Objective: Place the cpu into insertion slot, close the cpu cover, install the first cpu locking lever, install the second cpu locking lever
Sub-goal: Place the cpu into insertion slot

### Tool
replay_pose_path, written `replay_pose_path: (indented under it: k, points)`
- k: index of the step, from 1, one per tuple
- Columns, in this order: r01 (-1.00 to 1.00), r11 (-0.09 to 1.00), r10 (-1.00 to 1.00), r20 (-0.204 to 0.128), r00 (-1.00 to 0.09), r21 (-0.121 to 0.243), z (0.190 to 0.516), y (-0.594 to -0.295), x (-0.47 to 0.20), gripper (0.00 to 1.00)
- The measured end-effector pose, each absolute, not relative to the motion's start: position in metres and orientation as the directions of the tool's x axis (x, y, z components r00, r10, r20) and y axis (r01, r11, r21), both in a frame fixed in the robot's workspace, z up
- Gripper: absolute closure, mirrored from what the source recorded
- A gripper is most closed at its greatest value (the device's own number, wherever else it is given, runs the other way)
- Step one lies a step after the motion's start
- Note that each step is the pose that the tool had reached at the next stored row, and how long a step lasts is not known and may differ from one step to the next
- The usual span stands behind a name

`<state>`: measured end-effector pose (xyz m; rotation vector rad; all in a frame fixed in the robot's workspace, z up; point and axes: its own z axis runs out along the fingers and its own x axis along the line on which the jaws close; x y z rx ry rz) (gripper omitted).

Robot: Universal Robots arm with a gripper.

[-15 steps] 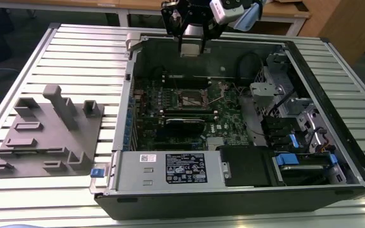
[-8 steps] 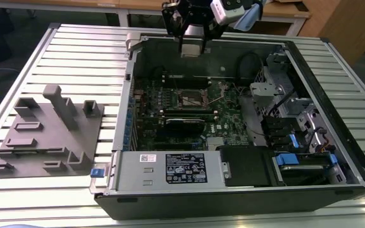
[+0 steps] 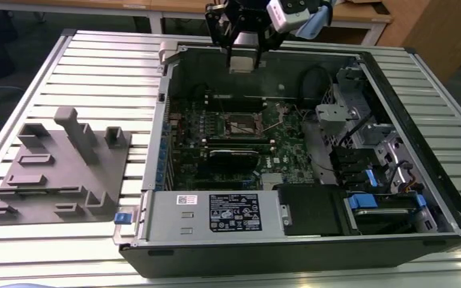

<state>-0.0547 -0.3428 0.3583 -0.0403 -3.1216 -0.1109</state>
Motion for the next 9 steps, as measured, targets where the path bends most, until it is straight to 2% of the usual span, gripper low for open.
replay_pose_path:
  k: [9]
  points:
    - [0.026, 0.997, 0.025, 0.019, -1.000, 0.071, 0.3573, -0.3428, -0.0531, 0.46]
